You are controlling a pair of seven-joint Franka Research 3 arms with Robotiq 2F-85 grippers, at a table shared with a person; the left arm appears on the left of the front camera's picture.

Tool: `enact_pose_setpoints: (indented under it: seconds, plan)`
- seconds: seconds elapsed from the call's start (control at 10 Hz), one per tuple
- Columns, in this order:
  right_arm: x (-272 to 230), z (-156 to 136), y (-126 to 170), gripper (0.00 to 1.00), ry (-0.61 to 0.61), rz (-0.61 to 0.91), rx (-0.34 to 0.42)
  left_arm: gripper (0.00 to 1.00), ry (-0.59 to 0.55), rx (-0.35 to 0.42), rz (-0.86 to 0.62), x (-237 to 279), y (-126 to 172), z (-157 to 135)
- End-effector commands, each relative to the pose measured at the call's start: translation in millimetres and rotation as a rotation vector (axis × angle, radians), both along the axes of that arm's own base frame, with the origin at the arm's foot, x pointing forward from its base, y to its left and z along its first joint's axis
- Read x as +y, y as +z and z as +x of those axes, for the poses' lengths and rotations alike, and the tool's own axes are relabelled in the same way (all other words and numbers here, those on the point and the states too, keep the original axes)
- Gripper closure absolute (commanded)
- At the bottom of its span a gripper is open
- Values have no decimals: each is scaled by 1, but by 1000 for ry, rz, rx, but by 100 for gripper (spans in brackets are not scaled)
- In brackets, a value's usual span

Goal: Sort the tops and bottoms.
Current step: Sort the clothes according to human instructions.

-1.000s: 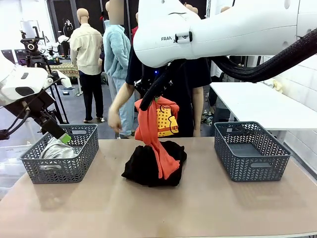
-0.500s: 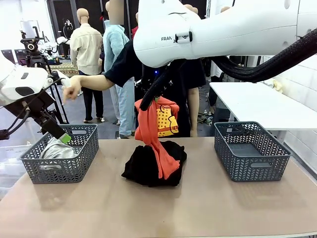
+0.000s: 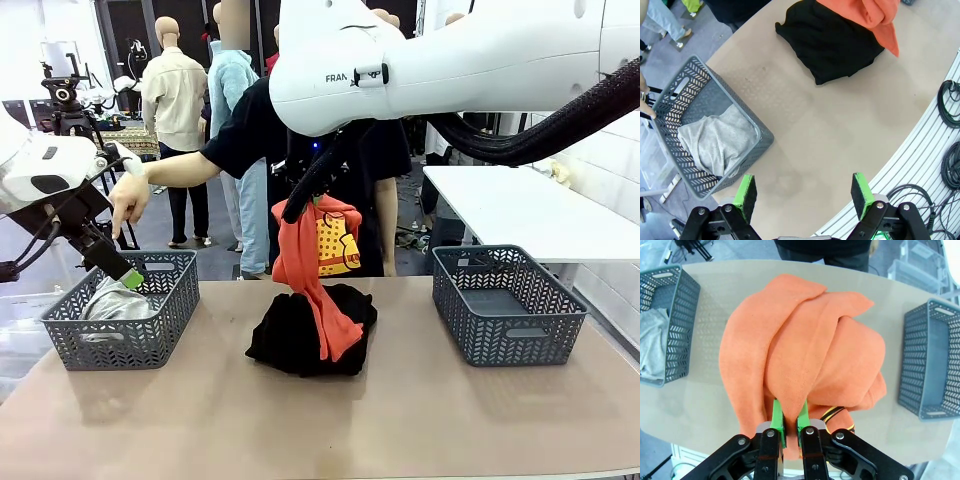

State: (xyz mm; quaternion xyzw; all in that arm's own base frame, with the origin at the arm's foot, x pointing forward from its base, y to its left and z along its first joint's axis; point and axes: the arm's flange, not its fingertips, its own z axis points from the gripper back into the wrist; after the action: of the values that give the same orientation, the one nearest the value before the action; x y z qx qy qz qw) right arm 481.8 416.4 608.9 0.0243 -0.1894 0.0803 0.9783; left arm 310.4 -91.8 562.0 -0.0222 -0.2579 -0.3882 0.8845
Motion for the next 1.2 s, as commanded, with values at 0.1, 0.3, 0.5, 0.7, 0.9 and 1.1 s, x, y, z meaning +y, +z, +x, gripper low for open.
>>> enact_pose_setpoints:
  seconds: [0.1,0.3,0.5,0.7,0.9,1.1]
  plan:
    - [0,-1,2,100,-4,-3,-2,2,-3,2,7,0,-2,-2]
    - [0,-1,2,100,-4,-3,-2,2,-3,2,7,0,-2,-2]
    - [0,-1,2,100,-4,-3,-2,2,-3,2,7,0,-2,-2]
    - [0,-1,2,100,-4,-3,-2,2,-3,2,7,0,-2,-2]
    - [0,-1,2,100,-4,-3,-2,2,-4,-18,36,14,7,-11]
    - [10,-1,15,100,11,43,-54,2,-1,-38,14,36,17,-25]
